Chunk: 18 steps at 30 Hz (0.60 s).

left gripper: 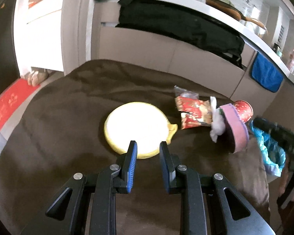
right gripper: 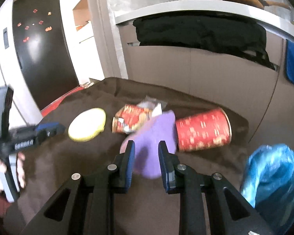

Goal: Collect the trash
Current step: 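Grasp the purple heart sponge with the left gripper while the right gripper returns to the table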

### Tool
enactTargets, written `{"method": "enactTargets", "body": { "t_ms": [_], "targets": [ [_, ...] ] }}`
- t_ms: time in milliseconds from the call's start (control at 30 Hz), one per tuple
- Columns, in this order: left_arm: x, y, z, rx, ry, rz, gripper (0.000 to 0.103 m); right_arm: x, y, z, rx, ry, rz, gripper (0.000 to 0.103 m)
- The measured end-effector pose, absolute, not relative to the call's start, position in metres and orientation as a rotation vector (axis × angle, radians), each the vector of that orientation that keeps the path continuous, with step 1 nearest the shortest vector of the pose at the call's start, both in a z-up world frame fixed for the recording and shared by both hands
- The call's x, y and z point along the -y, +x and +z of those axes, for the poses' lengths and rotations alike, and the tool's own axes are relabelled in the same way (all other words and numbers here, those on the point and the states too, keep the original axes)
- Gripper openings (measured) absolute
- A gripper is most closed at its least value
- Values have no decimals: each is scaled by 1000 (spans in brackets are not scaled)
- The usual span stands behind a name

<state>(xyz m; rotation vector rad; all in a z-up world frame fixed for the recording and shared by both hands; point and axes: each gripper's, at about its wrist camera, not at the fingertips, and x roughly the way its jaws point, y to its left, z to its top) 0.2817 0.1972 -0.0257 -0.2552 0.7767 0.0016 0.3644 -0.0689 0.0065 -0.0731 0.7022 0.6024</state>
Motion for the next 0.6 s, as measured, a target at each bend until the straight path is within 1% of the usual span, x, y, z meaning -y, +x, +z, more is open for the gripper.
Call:
{"method": "enactTargets", "body": {
  "t_ms": [133, 267, 433, 600],
  "targets": [
    [-206, 284, -31, -788, -276, -30, 25, 84, 384, 12, -692, -74, 536, 23],
    [-195, 297, -30, -800, -328, -93, 25, 97, 393, 10, -675, -123, 481, 23],
    [-149, 313, -13, -794, -336, -225, 25, 121, 411, 4, -703, -88, 437, 23],
    [-85, 325, -8, -799, -298, -334, 25, 143, 408, -2, -700, -82, 410, 23]
  ]
}}
